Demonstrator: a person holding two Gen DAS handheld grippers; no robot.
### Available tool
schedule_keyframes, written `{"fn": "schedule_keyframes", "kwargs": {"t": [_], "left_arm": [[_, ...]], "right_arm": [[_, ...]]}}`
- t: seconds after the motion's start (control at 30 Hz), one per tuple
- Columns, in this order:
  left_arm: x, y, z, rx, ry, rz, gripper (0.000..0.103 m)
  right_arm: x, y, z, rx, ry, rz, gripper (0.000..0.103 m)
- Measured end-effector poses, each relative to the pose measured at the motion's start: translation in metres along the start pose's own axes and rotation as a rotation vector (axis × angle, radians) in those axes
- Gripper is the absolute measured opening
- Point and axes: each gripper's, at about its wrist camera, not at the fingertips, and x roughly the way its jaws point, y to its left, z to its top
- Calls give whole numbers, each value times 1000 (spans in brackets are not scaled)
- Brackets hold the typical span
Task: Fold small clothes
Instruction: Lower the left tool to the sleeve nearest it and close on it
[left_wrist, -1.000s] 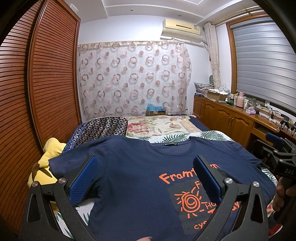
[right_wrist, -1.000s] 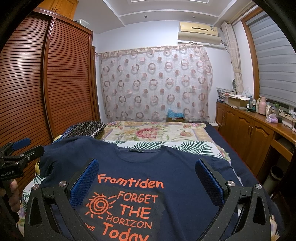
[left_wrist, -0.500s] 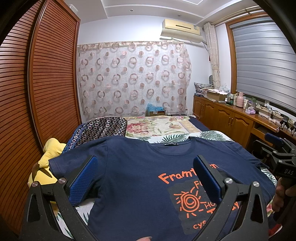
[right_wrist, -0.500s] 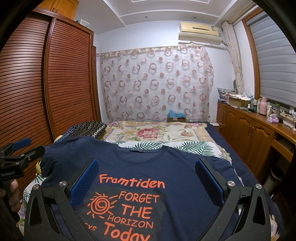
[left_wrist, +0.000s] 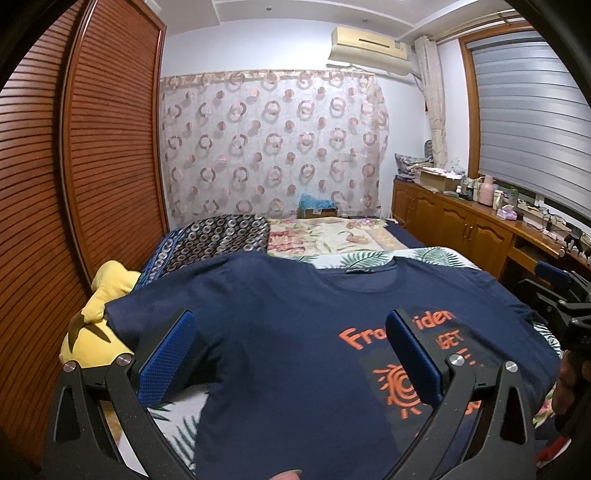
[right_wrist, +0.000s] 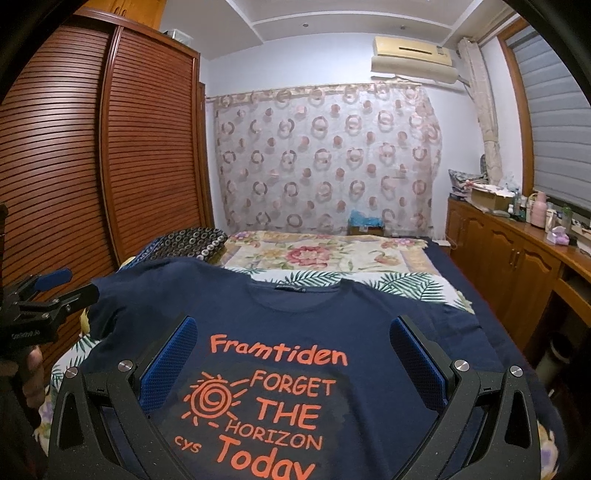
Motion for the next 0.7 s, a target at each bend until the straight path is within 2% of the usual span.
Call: {"fn": "schedule_keyframes", "kwargs": {"t": [0.47, 0.7], "left_arm": [[22, 49, -21, -9, 75, 38, 103], [42, 94, -32, -57, 148, 83, 103]], "right_arm": [[18, 1, 0, -42, 76, 99, 103], [31, -2, 0, -98, 135, 157, 103]]}}
